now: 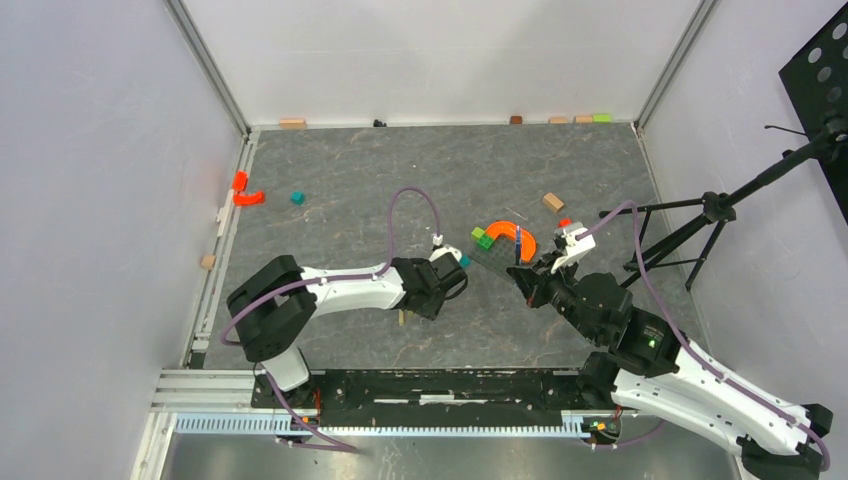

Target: Insert the pens into the pen caps

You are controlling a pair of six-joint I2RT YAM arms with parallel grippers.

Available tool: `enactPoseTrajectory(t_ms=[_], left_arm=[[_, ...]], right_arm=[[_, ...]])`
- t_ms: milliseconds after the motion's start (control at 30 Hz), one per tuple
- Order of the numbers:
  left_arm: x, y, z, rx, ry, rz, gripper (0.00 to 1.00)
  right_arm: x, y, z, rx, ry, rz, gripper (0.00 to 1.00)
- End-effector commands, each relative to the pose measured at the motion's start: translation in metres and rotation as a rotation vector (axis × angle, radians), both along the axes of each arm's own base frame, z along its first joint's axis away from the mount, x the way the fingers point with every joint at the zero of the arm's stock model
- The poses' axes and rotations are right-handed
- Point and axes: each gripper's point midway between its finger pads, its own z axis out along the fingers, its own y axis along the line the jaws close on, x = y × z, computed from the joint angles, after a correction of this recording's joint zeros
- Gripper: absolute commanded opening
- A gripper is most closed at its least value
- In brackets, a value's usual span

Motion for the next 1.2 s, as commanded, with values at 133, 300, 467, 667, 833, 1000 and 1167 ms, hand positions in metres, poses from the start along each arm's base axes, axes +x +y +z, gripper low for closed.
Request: enactPoseTrajectory(t_ms=[133,300,467,667,833,1000,1167], left_arm=[[-0.003,0.006,-0.008,0.041,0.021,0.039,0.44],[-0.004,0.013,-0.010,0.048,0.053,0.054,0.45],[-0.010,0.020,-0.017,0.064,0.102,0.038,0.44],[-0.020,0.032,-0.025,0.053,0.178,0.043,0.44],[-0.020,0.042,-0.028,0.006,0.232,0.057,0.46],[-0.024,0.045,-0.033,0.016,0.258,0.041,0.43],[-0.028,0.043,-0.035,-0.003,0.262,0.045,0.39]], right_arm=[[-0.001,0.003,0.005,0.037,-0.005,0.011,0.00],[-0.002,0.003,0.004,0.038,-0.005,0.013,0.00],[-0.001,0.004,0.002,0.035,-0.004,0.012,0.00],[0.000,0.006,-0.001,0.028,0.000,0.014,0.00],[0.000,0.009,-0.006,0.022,0.006,0.021,0.00],[0.000,0.010,-0.005,0.028,0.006,0.024,0.00],[-0.001,0.008,-0.005,0.032,0.004,0.024,0.00]])
